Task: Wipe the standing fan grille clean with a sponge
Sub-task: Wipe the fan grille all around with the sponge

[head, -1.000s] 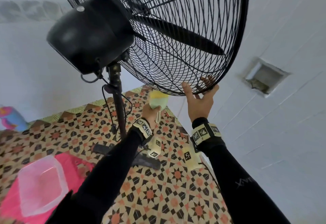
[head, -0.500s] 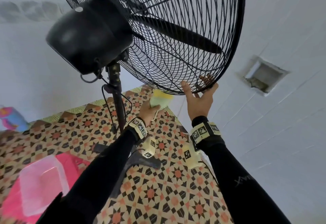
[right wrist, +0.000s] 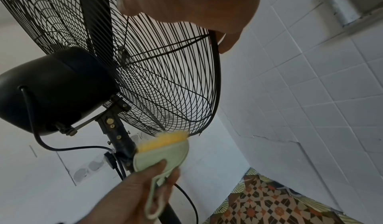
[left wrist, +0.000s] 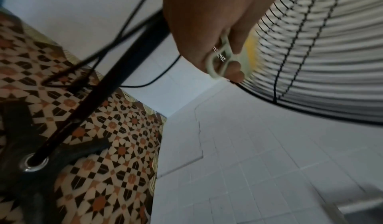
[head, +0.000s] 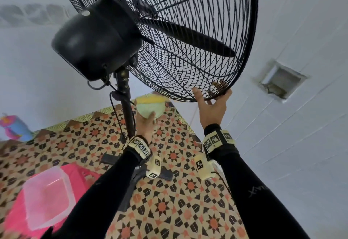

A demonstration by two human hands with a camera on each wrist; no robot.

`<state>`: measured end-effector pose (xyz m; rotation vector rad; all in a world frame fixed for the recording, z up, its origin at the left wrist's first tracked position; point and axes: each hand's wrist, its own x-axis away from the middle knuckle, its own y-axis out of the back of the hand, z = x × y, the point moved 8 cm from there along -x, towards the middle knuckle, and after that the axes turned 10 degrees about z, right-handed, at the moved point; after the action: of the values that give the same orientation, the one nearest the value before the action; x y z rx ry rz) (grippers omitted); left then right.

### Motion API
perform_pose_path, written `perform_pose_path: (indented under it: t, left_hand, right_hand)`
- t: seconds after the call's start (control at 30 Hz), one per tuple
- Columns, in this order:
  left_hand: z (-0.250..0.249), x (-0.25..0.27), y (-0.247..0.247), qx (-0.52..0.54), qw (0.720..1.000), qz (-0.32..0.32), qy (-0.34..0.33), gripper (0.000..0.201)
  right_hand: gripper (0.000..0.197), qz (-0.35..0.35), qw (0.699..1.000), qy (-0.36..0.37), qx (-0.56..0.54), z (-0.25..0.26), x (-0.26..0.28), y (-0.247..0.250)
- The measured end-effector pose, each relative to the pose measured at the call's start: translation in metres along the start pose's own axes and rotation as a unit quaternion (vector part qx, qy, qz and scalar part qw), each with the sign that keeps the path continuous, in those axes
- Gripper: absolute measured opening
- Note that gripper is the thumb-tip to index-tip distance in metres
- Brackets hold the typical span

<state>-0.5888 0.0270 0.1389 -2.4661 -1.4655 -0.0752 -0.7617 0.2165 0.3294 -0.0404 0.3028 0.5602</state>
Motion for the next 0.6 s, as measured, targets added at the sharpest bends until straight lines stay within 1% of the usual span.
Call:
perform_pose_path:
  t: [0.03,0.1,0.17,0.23,0.33,0.37,0.4,0.43,0.47,0.53,0.6]
  left_hand:
    - [-0.005,0.001,0.006,-0.015,1.000,0.000,-0.007,0.042]
    - [-0.021,-0.003,0.009,-0.055,0.998,0.042,-0.012,0.049]
    - [-0.039,-0.005,0.001,-0.108,0.988,0.106,-0.004,0.050]
    - [-0.040,-0.002,-0.009,-0.140,0.981,0.132,0.022,0.048]
    - [-0.016,0.010,-0.026,-0.094,0.984,0.127,0.080,0.048]
    - [-0.007,0.017,-0.035,-0.064,0.984,0.132,0.103,0.042]
    - [0.001,0.020,-0.045,-0.046,0.983,0.137,0.116,0.029]
    - [0.009,0.021,-0.053,-0.028,0.983,0.130,0.124,0.015]
    - [0.014,0.020,-0.061,-0.014,0.983,0.118,0.139,0.009]
    - [0.016,0.023,-0.079,0.052,0.979,0.105,0.166,0.009]
    - [0.012,0.026,-0.096,0.104,0.975,0.112,0.161,0.009]
  right_hand:
    - [0.099,-0.004,1.000,-0.004,-0.001,-0.002,0.002,0.000]
    - [0.101,-0.014,1.000,-0.007,0.001,-0.003,0.008,0.000]
    - [0.100,-0.019,1.000,-0.010,0.005,-0.002,0.011,0.000]
    - [0.099,-0.018,1.000,-0.014,0.007,0.003,0.013,-0.001]
    - [0.101,-0.019,1.000,-0.017,0.010,0.008,0.014,0.002]
    - [0.099,-0.016,1.000,-0.018,0.018,0.008,0.014,0.004]
    - [0.097,-0.011,0.999,-0.017,0.028,0.010,0.016,0.006]
    - [0.095,-0.005,0.999,-0.016,0.042,0.012,0.017,0.008]
    - [0.092,0.004,0.998,-0.017,0.057,0.016,0.019,0.010]
    - [0.087,0.028,0.995,-0.020,0.097,0.024,0.021,0.016]
    - [0.085,0.064,0.986,-0.016,0.151,0.037,0.019,0.021]
